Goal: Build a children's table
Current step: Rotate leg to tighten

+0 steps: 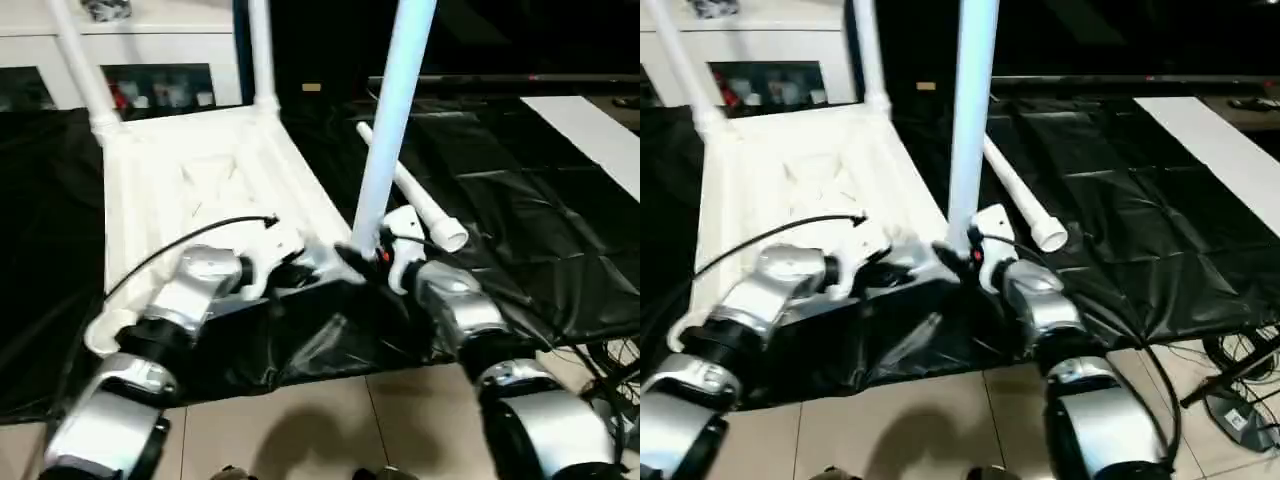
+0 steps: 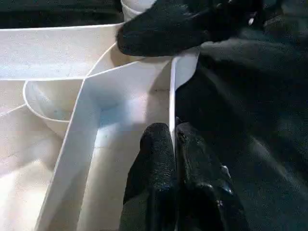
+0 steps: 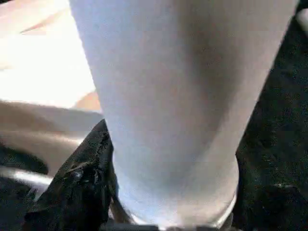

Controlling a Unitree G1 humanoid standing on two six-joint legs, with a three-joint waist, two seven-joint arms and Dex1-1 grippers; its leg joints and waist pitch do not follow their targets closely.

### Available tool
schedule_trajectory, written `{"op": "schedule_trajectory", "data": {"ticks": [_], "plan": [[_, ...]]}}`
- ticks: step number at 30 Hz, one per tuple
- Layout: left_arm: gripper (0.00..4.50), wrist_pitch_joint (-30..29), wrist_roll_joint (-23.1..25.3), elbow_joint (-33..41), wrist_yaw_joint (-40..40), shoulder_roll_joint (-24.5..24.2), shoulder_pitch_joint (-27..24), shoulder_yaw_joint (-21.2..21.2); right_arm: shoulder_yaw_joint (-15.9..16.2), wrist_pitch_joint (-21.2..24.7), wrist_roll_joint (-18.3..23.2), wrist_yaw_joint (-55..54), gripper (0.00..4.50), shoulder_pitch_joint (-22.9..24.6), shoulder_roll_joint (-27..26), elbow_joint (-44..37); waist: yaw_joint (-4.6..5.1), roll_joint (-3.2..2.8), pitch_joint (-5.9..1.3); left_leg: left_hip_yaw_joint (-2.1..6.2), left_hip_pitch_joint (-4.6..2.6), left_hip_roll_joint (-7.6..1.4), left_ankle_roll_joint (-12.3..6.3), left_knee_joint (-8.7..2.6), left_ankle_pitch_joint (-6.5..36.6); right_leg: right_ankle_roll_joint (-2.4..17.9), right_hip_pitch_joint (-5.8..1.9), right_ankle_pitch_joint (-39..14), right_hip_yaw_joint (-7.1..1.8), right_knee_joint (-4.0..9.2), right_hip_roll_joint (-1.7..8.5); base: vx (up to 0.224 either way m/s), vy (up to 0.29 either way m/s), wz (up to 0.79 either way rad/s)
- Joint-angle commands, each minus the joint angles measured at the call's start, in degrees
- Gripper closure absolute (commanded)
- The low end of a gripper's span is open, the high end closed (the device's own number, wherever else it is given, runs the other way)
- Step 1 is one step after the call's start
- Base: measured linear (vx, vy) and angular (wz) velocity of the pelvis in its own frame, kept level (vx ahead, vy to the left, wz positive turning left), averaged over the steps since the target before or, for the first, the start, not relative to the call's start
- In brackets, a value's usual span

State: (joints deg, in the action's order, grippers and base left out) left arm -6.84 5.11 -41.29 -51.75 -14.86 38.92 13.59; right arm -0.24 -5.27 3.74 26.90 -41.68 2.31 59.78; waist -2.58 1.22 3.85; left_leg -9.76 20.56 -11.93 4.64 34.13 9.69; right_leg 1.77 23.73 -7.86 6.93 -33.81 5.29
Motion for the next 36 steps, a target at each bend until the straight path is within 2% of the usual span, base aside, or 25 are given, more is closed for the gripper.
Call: {"op": "schedule_trajectory", "data": {"ticks": [1,2,4,7,10,14,15,16,17,18,19,21,22,25,28,29,31,33,36], "plan": [[4.50,0.1,-0.1,2.7,2.1,3.7,2.0,1.2,2.5,0.1,-2.3,-1.4,1.73,-0.3,-4.8,2.3,-0.19,-0.17,-4.26,0.52,-0.50,-1.01,-0.57,-4.17,19.2,6.0,-2.68,-31.1,-2.56,5.54,3.65,0.000,0.000,0.00],[4.50,0.4,0.1,2.7,2.0,3.9,1.9,1.6,2.5,-1.0,-2.6,-2.2,1.73,-0.3,-5.3,2.4,-0.06,-0.18,-4.32,0.49,-0.42,-1.06,-0.72,-4.24,19.1,6.5,-2.67,-29.7,-2.70,5.36,3.62,0.000,0.000,0.00],[4.50,0.8,0.3,2.6,1.6,3.9,1.8,1.9,2.4,-1.8,-2.5,-2.5,1.03,-0.5,-5.7,2.6,0.04,-0.21,-4.32,0.39,-0.35,-1.03,-1.02,-4.25,18.9,7.0,-2.70,-28.5,-2.83,5.28,3.58,0.000,0.000,0.00],[4.50,1.4,0.4,2.8,0.8,3.3,1.4,2.3,1.6,-2.2,-1.5,-1.5,0.97,-0.9,-5.9,2.7,0.08,-0.35,-4.26,0.41,-0.38,-1.07,-1.23,-4.28,19.5,7.4,-2.73,-28.3,-2.84,5.21,3.56,0.000,0.000,0.00],[4.50,2.6,0.3,2.9,-0.5,2.1,0.7,2.4,2.3,-3.0,-2.1,0.5,0.59,-0.7,-4.6,1.9,0.16,-0.39,-4.26,0.47,-0.41,-1.13,-1.14,-4.37,20.3,7.6,-2.75,-28.0,-2.88,5.21,3.57,0.000,0.000,0.00],[4.50,5.8,-0.8,3.9,-7.1,-1.2,-1.0,2.2,3.9,-3.7,-1.0,13.7,0.59,0.7,-0.1,-0.6,-0.02,-0.38,-4.55,0.34,-0.06,-1.26,-2.12,-4.27,18.3,9.0,-3.14,-23.7,-3.15,4.66,3.62,0.000,0.000,0.00],[4.50,6.5,-0.8,4.0,-7.9,-1.8,-1.2,2.4,4.3,-4.0,-0.9,15.5,0.59,1.0,0.5,-1.0,-0.09,-0.39,-4.67,0.21,0.12,-1.41,-2.69,-4.19,17.0,10.3,-3.25,-20.5,-3.32,4.19,3.56,0.000,0.000,0.00],[4.50,6.5,-0.8,4.0,-7.9,-1.8,-1.2,2.4,4.3,-4.0,-0.9,15.5,0.59,1.0,0.5,-1.0,-0.21,-0.49,-4.56,0.00,-0.11,-1.39,-3.02,-4.12,16.7,11.2,-2.95,-19.1,-3.43,4.13,3.40,0.000,0.000,0.00],[4.50,7.4,-0.9,4.0,-9.3,-2.5,-1.4,2.6,4.8,-4.2,-0.8,18.3,0.59,1.3,1.2,-1.6,-0.24,-0.46,-4.55,-0.01,-0.12,-1.43,-3.04,-4.14,16.6,11.5,-3.02,-18.7,-3.43,4.01,3.41,0.000,0.000,0.00],[4.50,8.5,-1.3,4.2,-12.1,-3.8,-1.7,2.9,5.8,-4.6,-0.5,23.8,0.59,2.1,2.6,-2.9,-0.69,-0.53,-4.68,0.00,0.10,-1.48,-3.32,-4.15,15.4,11.9,-3.41,-17.6,-3.32,3.74,3.41,0.000,0.000,0.00],[4.50,9.0,-1.5,4.3,-13.4,-4.4,-1.9,3.1,6.3,-4.3,-0.2,26.5,0.59,2.4,3.3,-3.6,-0.83,-0.67,-4.66,-0.01,0.12,-1.61,-3.28,-4.14,15.2,12.1,-3.43,-17.3,-3.33,3.57,3.40,0.000,0.000,0.00],[4.50,9.4,-1.8,4.3,-14.6,-5.0,-1.9,3.2,6.7,-4.3,-0.1,29.0,0.59,2.7,3.9,-4.2,-1.19,-0.62,-4.55,-0.15,-0.01,-1.75,-3.20,-4.22,15.6,12.0,-3.28,-17.7,-3.33,3.65,3.29,0.000,0.000,0.00],[4.50,9.8,-2.3,4.4,-16.6,-5.9,-2.0,3.2,7.6,-4.1,0.1,33.2,0.59,3.2,5.1,-5.2,-1.56,-0.75,-4.52,-0.16,-0.31,-1.83,-2.94,-4.26,16.4,12.0,-3.13,-18.4,-3.33,3.72,3.29,0.000,0.000,0.00],[4.50,10.5,-3.1,4.2,-20.5,-7.5,-1.9,3.4,9.2,-2.8,0.6,41.3,0.59,3.7,6.9,-6.8,-2.20,-0.71,-4.46,-0.09,-0.34,-1.90,-2.53,-4.37,17.6,11.5,-3.22,-20.3,-3.37,3.81,3.33,0.000,0.000,0.00],[4.50,11.2,-3.5,4.3,-23.6,-8.6,-2.0,3.8,10.5,-3.4,0.0,46.2,0.59,3.5,8.1,-6.9,-2.74,-0.74,-4.41,-0.08,-0.54,-1.97,-1.95,-4.44,18.2,11.5,-2.96,-21.1,-3.51,3.87,3.51,0.000,0.000,0.00],[4.50,11.5,-3.7,4.3,-24.7,-8.8,-2.1,3.9,10.8,-3.5,-0.2,47.3,0.85,3.3,8.3,-6.7,-2.76,-0.75,-4.38,-0.07,-0.55,-2.00,-1.83,-4.46,18.3,11.5,-2.91,-21.2,-3.53,3.87,3.50,0.000,0.000,0.00],[4.50,11.4,-3.9,4.4,-25.8,-9.0,-2.1,4.0,11.1,-3.3,-0.5,48.4,0.85,2.9,8.5,-6.4,-2.90,-0.77,-4.39,0.04,-0.43,-2.01,-1.51,-4.55,18.0,11.5,-3.06,-21.3,-3.51,3.77,3.55,0.000,0.000,0.00],[4.50,11.8,-4.0,4.4,-27.2,-9.4,-2.2,4.3,11.5,-2.6,-0.7,50.4,1.14,2.3,8.7,-5.9,-2.95,-0.70,-4.46,0.05,-0.45,-1.98,-1.31,-4.54,17.8,11.5,-3.10,-21.2,-3.53,3.74,3.58,0.000,0.000,0.00],[4.50,11.9,-4.1,4.3,-28.5,-9.7,-2.3,4.5,12.0,-2.2,-0.8,52.0,1.30,2.0,8.8,-6.0,-3.04,-0.67,-4.47,0.02,-0.37,-2.00,-1.47,-4.55,17.1,11.6,-3.12,-20.4,-3.56,3.65,3.57,0.000,0.000,0.00]]}}
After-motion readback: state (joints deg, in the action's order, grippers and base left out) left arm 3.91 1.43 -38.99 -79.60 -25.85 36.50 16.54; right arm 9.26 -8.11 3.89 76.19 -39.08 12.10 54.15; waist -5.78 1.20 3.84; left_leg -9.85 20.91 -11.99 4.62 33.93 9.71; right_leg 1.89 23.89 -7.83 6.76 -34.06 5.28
